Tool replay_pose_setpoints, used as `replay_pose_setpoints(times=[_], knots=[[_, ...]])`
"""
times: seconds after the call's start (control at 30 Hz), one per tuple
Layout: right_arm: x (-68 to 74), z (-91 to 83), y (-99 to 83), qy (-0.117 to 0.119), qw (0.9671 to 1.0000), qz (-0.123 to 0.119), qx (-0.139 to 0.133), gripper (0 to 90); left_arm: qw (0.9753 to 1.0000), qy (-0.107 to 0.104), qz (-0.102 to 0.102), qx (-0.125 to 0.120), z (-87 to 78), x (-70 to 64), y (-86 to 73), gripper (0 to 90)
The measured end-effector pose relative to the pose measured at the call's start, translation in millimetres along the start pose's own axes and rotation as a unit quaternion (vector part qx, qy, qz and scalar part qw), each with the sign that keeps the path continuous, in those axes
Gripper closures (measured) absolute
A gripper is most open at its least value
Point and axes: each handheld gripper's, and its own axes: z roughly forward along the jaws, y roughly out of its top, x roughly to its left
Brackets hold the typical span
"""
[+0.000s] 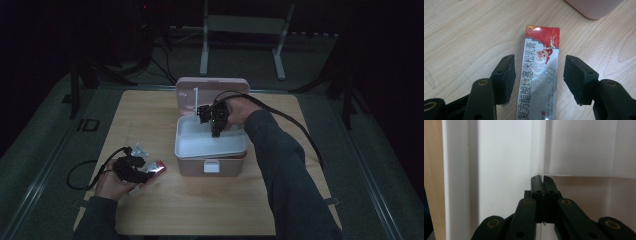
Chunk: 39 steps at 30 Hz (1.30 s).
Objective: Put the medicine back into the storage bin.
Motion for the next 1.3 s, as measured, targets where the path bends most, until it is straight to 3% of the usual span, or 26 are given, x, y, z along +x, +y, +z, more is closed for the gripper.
replay_pose_setpoints(times=[0.33, 0.67, 1.3], knots=[[2.3, -14.7, -12.0, -0.005, 1.0000, 0.007, -0.005, 89.7, 1.0000, -0.001, -0.001, -0.001, -0.1, 0.3, -0.8, 42.6], [6.1, -28.1, -35.2, -0.016, 0.9996, 0.014, -0.018, 89.7, 1.0000, -0.002, -0.003, -0.001, 0.2, -0.3, -2.3, 42.6], [10.6, -24.7, -119.0, -0.016, 0.9974, 0.068, -0.020, 89.6, 1.0000, -0.004, 0.000, 0.001, 1.3, -0.8, -2.5, 42.7]])
